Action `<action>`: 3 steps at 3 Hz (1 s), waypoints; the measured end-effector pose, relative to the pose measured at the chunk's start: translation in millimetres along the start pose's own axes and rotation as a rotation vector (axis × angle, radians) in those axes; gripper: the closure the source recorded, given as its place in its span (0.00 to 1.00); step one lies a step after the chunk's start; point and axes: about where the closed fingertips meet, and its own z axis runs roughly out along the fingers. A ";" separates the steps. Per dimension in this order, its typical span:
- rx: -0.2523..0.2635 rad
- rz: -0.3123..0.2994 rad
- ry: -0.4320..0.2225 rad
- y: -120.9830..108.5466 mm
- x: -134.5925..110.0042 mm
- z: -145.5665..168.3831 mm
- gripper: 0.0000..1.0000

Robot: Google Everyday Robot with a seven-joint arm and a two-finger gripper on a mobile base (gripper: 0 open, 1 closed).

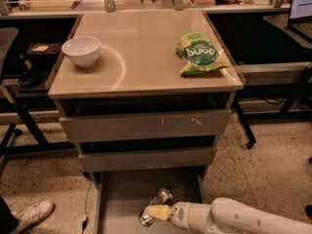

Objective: Place redbull can into bottom drawer

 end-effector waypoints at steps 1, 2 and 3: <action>-0.066 0.078 0.018 -37.3 6.6 48.1 1.00; -0.065 0.077 0.018 -36.9 6.5 47.9 1.00; -0.074 0.105 0.022 -48.7 9.4 61.0 1.00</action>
Offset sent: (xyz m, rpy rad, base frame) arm 0.0113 0.0151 -0.0440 0.0582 0.0442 0.0033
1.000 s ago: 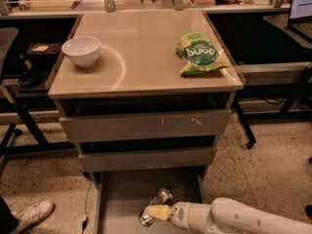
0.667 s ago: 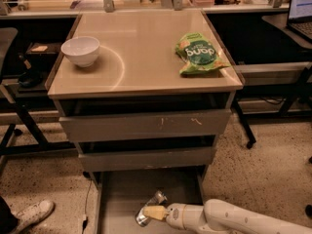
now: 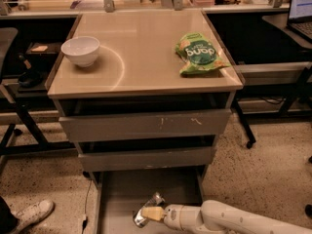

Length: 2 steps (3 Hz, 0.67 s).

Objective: Place redbull can into bottom drawer

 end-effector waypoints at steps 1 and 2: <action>-0.028 0.034 -0.005 -25.7 -7.9 24.5 1.00; -0.042 0.085 -0.013 -55.5 -21.1 44.5 1.00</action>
Offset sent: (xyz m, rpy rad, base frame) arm 0.0627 0.0055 -0.1053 0.0914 0.1040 -0.0798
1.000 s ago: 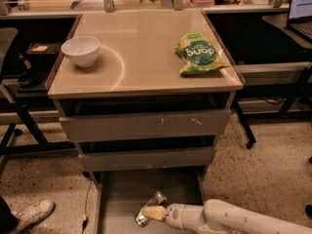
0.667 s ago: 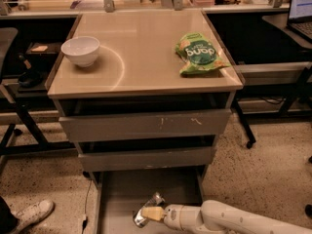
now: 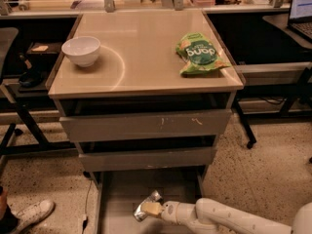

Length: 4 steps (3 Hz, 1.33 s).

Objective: Place redbull can into bottom drawer

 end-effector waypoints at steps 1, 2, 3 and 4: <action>-0.011 0.044 -0.003 -28.8 -10.3 15.4 1.00; -0.005 0.082 0.005 -53.3 -18.3 27.9 1.00; 0.005 0.115 0.019 -77.3 -20.7 37.9 1.00; 0.017 0.151 0.030 -101.0 -20.8 48.8 1.00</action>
Offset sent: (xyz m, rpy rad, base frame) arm 0.0400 -0.0064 -0.0904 0.0273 0.1172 -0.0402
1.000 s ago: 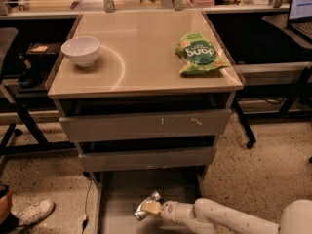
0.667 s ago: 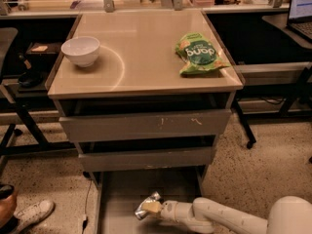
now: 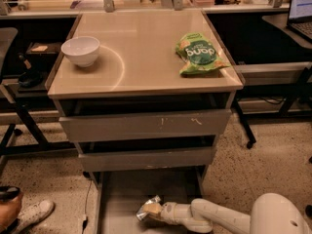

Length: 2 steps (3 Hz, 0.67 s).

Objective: Place redbull can into bottom drawer

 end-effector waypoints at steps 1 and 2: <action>0.013 0.038 0.012 -24.8 -4.1 12.8 1.00; 0.013 0.039 0.012 -25.0 -4.3 12.9 1.00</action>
Offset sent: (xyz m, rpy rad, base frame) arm 0.0066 -0.0034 -0.0407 -0.0062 0.0587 -0.0114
